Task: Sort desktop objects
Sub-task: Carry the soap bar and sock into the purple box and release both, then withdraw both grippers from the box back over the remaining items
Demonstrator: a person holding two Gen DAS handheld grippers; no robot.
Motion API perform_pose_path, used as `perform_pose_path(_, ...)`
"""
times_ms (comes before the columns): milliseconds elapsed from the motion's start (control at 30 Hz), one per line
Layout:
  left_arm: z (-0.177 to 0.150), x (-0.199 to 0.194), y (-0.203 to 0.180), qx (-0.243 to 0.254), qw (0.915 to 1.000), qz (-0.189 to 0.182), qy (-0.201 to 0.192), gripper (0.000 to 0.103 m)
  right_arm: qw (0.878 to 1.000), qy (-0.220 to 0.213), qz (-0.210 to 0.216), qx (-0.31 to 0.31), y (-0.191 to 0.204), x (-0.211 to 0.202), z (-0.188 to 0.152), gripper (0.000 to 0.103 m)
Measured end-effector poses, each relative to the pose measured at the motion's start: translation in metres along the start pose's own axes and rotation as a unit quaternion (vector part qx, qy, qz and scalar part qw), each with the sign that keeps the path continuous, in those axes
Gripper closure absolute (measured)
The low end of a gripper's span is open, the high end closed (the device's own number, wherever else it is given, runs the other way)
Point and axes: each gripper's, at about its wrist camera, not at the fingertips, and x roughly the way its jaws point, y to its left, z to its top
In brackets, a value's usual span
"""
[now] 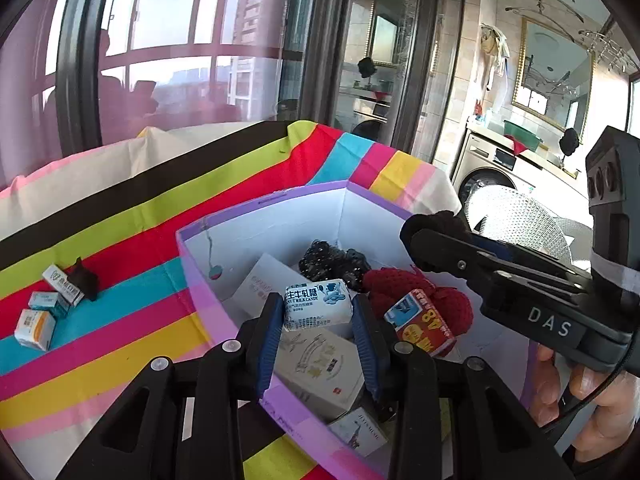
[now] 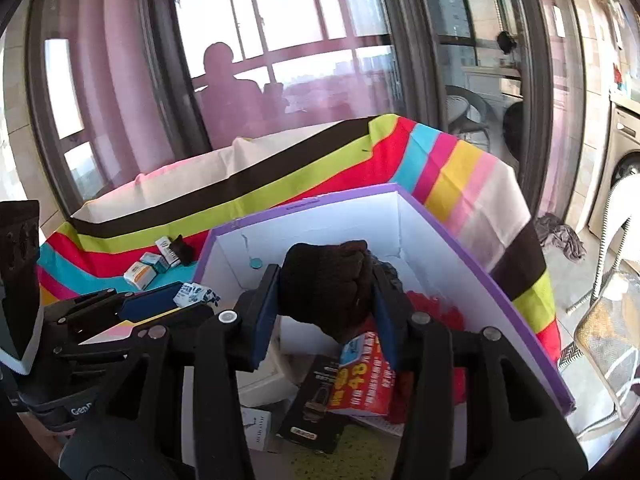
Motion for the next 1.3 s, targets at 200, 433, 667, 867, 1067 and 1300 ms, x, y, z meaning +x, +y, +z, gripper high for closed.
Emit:
perform_pose_path(200,0.002,0.004,-0.005,0.007,0.9999,-0.008,-0.002,0.05,1.0,-0.002,-0.001,0.01,-0.005,-0.001,0.0,0.039)
perform_pose_path(433,0.004,0.002,-0.004,0.011,0.9999,-0.007,-0.008,0.044,1.0,0.0,-0.005,0.003,-0.003,0.0,0.001,0.03)
perform_pose_path(667,0.008,-0.007,0.021,0.015,0.9996,0.006,-0.026,0.039,1.0,-0.001,-0.003,-0.005,0.007,-0.001,0.005,0.025)
perform_pose_path(867,0.009,-0.025,0.064,-0.008,0.9983,0.035,-0.047,0.027,1.0,-0.013,0.002,-0.019,0.032,-0.002,0.013,0.025)
perform_pose_path(1067,0.002,-0.04,0.114,-0.032,0.9953,0.07,-0.059,0.02,0.999,-0.025,0.024,-0.041,0.071,0.005,0.022,0.022)
perform_pose_path(1300,-0.011,-0.05,0.179,-0.059,0.9918,0.102,-0.049,0.016,0.995,-0.024,0.058,-0.077,0.129,0.025,0.024,0.017)
